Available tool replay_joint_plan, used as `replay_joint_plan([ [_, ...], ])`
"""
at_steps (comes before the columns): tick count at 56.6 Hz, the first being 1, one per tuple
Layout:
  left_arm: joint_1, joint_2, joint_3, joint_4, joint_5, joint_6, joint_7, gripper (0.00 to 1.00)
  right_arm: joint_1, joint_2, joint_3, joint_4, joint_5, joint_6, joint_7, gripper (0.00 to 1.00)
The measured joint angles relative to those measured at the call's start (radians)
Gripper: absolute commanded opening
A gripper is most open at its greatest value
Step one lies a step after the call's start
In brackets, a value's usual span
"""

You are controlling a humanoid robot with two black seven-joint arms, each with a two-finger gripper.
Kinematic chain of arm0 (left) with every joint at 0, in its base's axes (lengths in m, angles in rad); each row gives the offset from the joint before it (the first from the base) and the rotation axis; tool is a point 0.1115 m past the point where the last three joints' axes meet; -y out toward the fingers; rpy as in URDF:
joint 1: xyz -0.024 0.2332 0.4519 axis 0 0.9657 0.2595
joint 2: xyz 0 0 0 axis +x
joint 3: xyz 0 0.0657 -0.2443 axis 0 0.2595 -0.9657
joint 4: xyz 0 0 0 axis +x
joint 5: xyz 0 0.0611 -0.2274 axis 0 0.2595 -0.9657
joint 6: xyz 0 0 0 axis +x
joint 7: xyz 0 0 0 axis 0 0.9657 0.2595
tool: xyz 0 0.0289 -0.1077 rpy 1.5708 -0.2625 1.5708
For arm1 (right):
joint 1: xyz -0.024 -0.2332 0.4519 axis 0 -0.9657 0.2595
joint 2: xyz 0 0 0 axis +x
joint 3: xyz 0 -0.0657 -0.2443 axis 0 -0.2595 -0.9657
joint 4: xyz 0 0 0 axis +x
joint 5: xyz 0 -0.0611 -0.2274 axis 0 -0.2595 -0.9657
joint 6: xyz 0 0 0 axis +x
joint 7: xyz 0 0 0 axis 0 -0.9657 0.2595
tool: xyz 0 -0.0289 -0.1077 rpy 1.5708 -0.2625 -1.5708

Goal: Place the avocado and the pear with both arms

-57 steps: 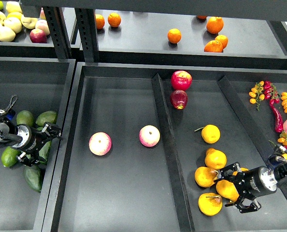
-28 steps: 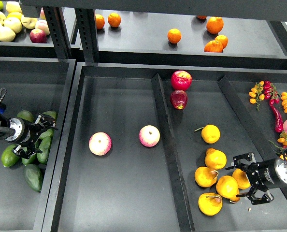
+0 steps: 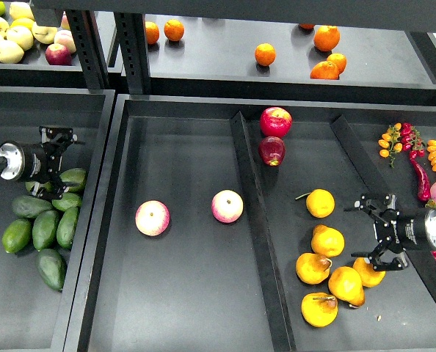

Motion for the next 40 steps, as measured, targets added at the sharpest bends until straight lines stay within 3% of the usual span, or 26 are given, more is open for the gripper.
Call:
replay_joint_plan([
  [13, 0.09, -0.071, -0.21, -0.061, -0.027, 0.0, 0.0, 1.0, -0.097, 0.056, 0.278, -0.029, 0.002, 0.0, 0.0, 1.0],
  [20, 0.151, -0.153, -0.322, -0.071, -0.028, 0.0, 0.0, 1.0, -0.211, 0.188, 0.559, -0.057, -0.004, 0.0, 0.0, 1.0],
  [31, 0.241, -0.242, -0.385, -0.14, -0.028, 0.0, 0.0, 1.0, -0.313, 0.364, 0.85, -0.06, -0.062, 0.0, 0.0, 1.0],
  [40, 0.314, -0.305, -0.441, -0.2, -0.028, 0.0, 0.0, 1.0, -0.349, 0.477, 0.989, -0.072, -0.098, 0.0, 0.0, 1.0],
])
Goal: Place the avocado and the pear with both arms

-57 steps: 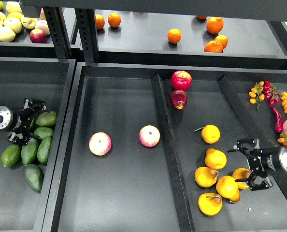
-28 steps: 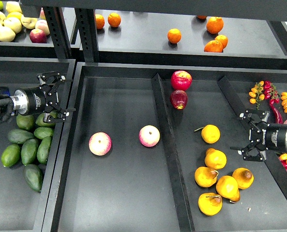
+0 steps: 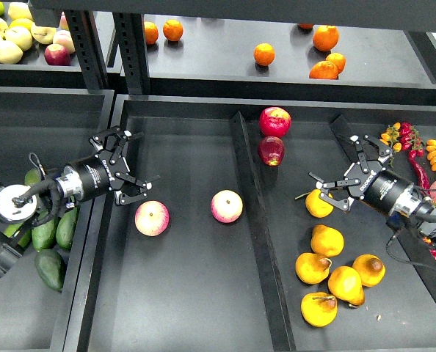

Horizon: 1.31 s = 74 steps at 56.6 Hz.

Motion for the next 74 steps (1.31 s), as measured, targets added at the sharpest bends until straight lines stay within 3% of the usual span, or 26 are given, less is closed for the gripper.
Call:
replay_joint_plan([
  [11, 0.053, -0.067, -0.083, -0.041, 0.0, 0.0, 0.0, 1.0, -0.011, 0.1, 0.043, -0.014, -0.003, 0.0, 0.016, 1.0],
  [25, 0.081, -0.097, -0.182, -0.07, 0.0, 0.0, -0.003, 1.0, -0.01, 0.212, 0.065, -0.019, -0.003, 0.0, 0.267, 1.0],
  [29, 0.093, -0.098, -0.196, -0.075, 0.0, 0.0, -0.048, 1.0, -0.01, 0.24, 0.076, -0.019, -0.003, 0.0, 0.339, 1.0],
  [31, 0.102, -0.098, -0.2, -0.08, 0.0, 0.0, -0.089, 1.0, -0.01, 0.249, 0.081, -0.019, -0.003, 0.0, 0.372, 1.0],
  [32, 0.12, -0.098, -0.204, -0.087, 0.0, 0.0, -0.156, 1.0, -0.01, 0.255, 0.086, -0.018, -0.003, 0.0, 0.413, 1.0],
  [34, 0.128, -0.098, -0.205, -0.09, 0.0, 0.0, -0.182, 1.0, -0.011, 0.256, 0.087, -0.018, -0.003, 0.0, 0.426, 1.0],
  [41, 0.18, -0.099, -0.227, -0.121, 0.0, 0.0, -0.273, 1.0, -0.026, 0.258, 0.098, -0.018, -0.003, 0.0, 0.456, 1.0],
  [45, 0.208, -0.099, -0.236, -0.142, 0.0, 0.0, -0.293, 1.0, -0.035, 0.258, 0.115, -0.017, -0.002, 0.0, 0.461, 1.0],
  [74, 0.329, -0.098, -0.368, -0.229, 0.0, 0.0, -0.292, 1.0, -0.245, 0.258, 0.155, 0.121, -0.07, 0.0, 0.446, 1.0],
])
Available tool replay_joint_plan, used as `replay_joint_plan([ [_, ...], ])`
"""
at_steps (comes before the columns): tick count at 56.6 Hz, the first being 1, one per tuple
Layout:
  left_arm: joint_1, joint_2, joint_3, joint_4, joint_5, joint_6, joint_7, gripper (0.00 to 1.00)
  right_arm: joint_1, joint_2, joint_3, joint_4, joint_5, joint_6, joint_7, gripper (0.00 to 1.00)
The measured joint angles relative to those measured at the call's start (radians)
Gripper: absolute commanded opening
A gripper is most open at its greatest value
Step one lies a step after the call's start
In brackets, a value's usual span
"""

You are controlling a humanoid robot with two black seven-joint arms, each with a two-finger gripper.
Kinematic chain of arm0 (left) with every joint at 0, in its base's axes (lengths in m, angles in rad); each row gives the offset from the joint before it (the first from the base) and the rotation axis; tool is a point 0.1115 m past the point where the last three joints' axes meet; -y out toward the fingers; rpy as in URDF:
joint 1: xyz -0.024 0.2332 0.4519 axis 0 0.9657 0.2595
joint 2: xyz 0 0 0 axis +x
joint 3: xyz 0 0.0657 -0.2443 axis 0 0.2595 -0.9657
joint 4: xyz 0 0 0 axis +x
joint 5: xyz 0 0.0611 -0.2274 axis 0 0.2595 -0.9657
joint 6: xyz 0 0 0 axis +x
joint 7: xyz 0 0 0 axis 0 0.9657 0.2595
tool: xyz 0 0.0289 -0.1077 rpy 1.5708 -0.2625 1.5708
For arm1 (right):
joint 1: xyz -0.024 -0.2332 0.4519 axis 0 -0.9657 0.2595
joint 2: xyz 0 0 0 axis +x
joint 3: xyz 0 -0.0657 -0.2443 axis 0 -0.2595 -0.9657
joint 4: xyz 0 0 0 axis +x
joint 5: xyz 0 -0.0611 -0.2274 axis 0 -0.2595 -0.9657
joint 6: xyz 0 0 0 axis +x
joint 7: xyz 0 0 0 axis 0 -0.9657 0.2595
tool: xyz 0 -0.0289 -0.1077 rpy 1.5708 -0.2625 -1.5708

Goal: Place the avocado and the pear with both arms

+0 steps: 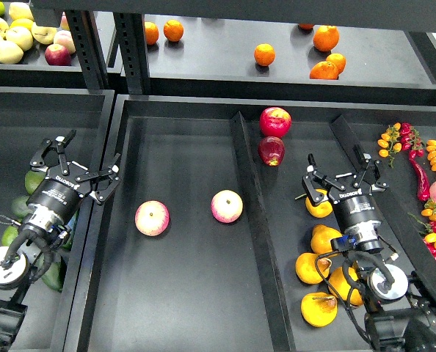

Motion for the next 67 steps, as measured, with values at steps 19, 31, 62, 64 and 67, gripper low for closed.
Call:
replay_joint_plan([
  [19, 0.115, 0.0, -0.009, -0.064, -0.001, 0.0, -0.01, 1.0, -0.144, 0.0, 0.013, 0.115, -0.031, 0.0, 0.0, 1.0],
  [31, 0.141, 0.0, -0.011, -0.079, -0.002, 0.0, -0.008, 1.0, -0.191, 0.0, 0.021, 0.141, -0.03, 0.0, 0.001, 1.0],
  [62, 0.195, 0.0, -0.014, -0.144, -0.003, 0.0, -0.016, 1.0, -0.227, 0.0, 0.037, 0.139, -0.031, 0.0, 0.014, 1.0],
  [64, 0.195, 0.0, -0.014, -0.143, -0.003, 0.0, -0.016, 1.0, -0.227, 0.0, 0.038, 0.139, -0.031, 0.0, 0.014, 1.0],
  [67, 0.196, 0.0, -0.014, -0.143, -0.003, 0.0, -0.016, 1.0, -0.228, 0.0, 0.044, 0.139, -0.031, 0.0, 0.015, 1.0],
])
